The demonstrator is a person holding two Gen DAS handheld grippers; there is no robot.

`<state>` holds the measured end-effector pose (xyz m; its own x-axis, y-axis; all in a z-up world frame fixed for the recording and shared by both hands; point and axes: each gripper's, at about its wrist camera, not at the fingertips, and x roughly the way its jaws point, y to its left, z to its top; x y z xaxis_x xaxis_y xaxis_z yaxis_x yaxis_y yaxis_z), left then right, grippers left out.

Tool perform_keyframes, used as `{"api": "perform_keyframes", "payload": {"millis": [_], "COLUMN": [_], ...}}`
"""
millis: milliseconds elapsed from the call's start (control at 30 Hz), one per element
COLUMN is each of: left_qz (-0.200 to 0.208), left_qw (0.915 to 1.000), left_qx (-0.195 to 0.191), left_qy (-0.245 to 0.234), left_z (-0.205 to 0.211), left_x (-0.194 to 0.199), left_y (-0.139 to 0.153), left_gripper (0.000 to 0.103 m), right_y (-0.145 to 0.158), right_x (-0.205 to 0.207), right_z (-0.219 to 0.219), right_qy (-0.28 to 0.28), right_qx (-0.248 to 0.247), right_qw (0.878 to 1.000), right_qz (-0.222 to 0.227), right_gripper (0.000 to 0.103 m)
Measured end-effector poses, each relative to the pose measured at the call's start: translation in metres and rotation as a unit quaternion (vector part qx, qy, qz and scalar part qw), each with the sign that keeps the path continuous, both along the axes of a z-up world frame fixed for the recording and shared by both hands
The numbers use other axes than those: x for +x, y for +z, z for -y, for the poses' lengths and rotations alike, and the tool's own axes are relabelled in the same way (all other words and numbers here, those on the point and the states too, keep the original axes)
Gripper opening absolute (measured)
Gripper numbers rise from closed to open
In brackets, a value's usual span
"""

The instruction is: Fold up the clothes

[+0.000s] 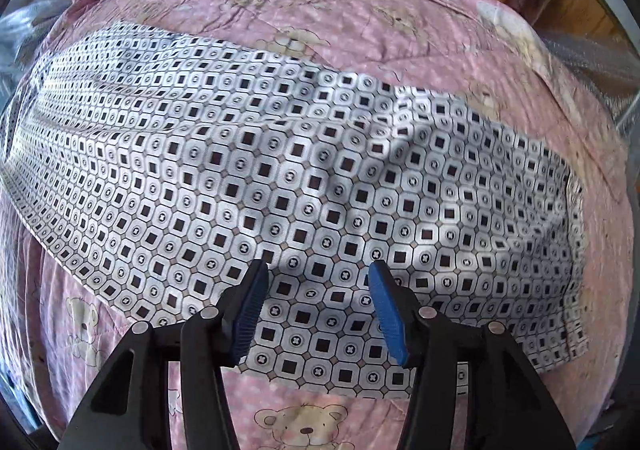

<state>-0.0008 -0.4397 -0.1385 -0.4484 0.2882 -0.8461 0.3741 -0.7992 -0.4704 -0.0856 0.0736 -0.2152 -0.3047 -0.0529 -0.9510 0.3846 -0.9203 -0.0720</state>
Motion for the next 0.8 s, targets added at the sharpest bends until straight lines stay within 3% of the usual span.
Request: {"api": "perform_keyframes", "payload": {"millis": [100, 133, 267, 333, 433, 533, 567, 633, 800], "left_qz": [-0.035, -0.040, -0.059, -0.080, -0.091, -0.117, -0.133, -0.173, -0.167], "left_qw": [0.9967, 0.9929, 0.9606, 0.9493, 0.9326, 0.9199, 0.9197, 0.9284, 0.9277], "left_qx": [0.041, 0.065, 0.187, 0.230, 0.289, 0.315, 0.313, 0.283, 0.282], "left_qy": [0.061, 0.091, 0.197, 0.199, 0.196, 0.202, 0.197, 0.167, 0.178], "left_z": [0.037, 0.054, 0.108, 0.113, 0.115, 0.116, 0.117, 0.121, 0.142], "left_x": [0.030, 0.038, 0.043, 0.029, 0.009, 0.009, 0.009, 0.008, 0.028], "left_y": [0.013, 0.011, -0.015, -0.025, -0.038, -0.039, -0.035, -0.016, -0.025], "left_gripper": [0.042, 0.047, 0.051, 0.051, 0.052, 0.052, 0.052, 0.052, 0.052], "right_y": [0.023, 0.029, 0.059, 0.072, 0.066, 0.040, 0.030, 0.029, 0.041], "right_x": [0.001, 0.003, 0.007, 0.014, 0.029, 0.023, 0.020, 0.022, 0.026], "right_z": [0.054, 0.079, 0.226, 0.299, 0.376, 0.399, 0.404, 0.404, 0.420], "right_qy": [0.050, 0.070, 0.187, 0.241, 0.277, 0.261, 0.257, 0.260, 0.265], "right_qx": [-0.025, -0.037, -0.082, -0.096, -0.081, -0.027, -0.010, -0.006, 0.025], "right_qw": [0.998, 0.996, 0.978, 0.965, 0.957, 0.964, 0.965, 0.965, 0.964], "right_qz": [-0.032, -0.039, -0.038, -0.028, -0.010, 0.034, 0.047, 0.043, 0.023], "right_gripper": [0.053, 0.053, 0.053, 0.054, 0.054, 0.053, 0.055, 0.057, 0.054]}}
